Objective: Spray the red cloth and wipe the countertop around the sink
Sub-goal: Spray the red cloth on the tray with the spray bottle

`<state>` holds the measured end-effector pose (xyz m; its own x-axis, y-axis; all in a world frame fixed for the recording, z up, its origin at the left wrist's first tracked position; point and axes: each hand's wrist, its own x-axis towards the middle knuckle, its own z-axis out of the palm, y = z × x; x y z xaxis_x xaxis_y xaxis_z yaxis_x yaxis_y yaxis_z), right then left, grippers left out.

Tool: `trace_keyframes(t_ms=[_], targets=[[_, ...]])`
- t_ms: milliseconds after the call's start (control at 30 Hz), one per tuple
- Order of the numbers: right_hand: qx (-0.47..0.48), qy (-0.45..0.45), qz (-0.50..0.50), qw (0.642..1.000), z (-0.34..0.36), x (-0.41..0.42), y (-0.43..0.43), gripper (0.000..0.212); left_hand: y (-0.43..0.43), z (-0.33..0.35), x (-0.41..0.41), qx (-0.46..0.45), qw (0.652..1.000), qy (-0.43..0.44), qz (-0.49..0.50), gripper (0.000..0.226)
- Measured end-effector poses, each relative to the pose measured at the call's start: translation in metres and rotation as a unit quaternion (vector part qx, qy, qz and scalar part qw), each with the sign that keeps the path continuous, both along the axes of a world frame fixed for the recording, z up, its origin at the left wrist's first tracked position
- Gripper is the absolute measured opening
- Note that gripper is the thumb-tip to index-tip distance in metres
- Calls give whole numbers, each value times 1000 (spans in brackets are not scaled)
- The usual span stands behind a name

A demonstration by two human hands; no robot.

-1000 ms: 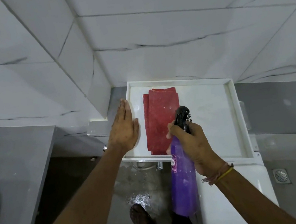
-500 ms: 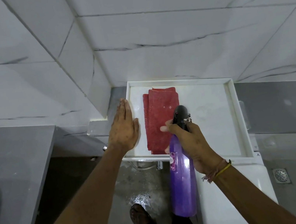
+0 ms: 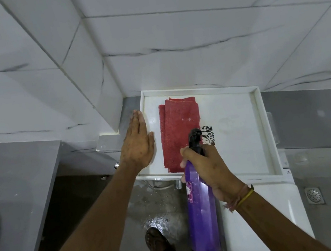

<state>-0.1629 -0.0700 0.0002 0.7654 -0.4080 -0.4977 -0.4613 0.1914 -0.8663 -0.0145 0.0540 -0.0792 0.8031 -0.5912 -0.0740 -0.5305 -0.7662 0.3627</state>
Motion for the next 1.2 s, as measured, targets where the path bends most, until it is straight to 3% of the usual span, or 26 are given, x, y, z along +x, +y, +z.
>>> trace_keyframes(t_ms=[100, 200, 333, 567, 667, 867, 1200], targets=[[27, -1, 7, 1000, 1, -1, 0, 10, 0, -1, 0, 2, 1000, -1, 3, 66], [13, -27, 10, 1000, 6, -3, -8, 13, 0, 0, 0, 2, 1000, 1, 2, 68], [-43, -157, 4, 987, 30, -1, -29, 11, 1, -2, 0, 3, 1000, -2, -2, 68], [-307, -324, -98, 890, 60, 21, -87, 39, 1, -5, 1, -6, 1000, 6, 6, 68], [-362, -338, -124, 860, 50, 27, -106, 38, 0, -3, 0, -9, 1000, 12, 8, 68], [-406, -328, -161, 838, 23, 37, -132, 38, -1, -1, -1, -9, 1000, 13, 10, 68], [-383, -290, -198, 855, 10, 59, -148, 48, -1, -6, 0, -7, 1000, 7, 13, 69]])
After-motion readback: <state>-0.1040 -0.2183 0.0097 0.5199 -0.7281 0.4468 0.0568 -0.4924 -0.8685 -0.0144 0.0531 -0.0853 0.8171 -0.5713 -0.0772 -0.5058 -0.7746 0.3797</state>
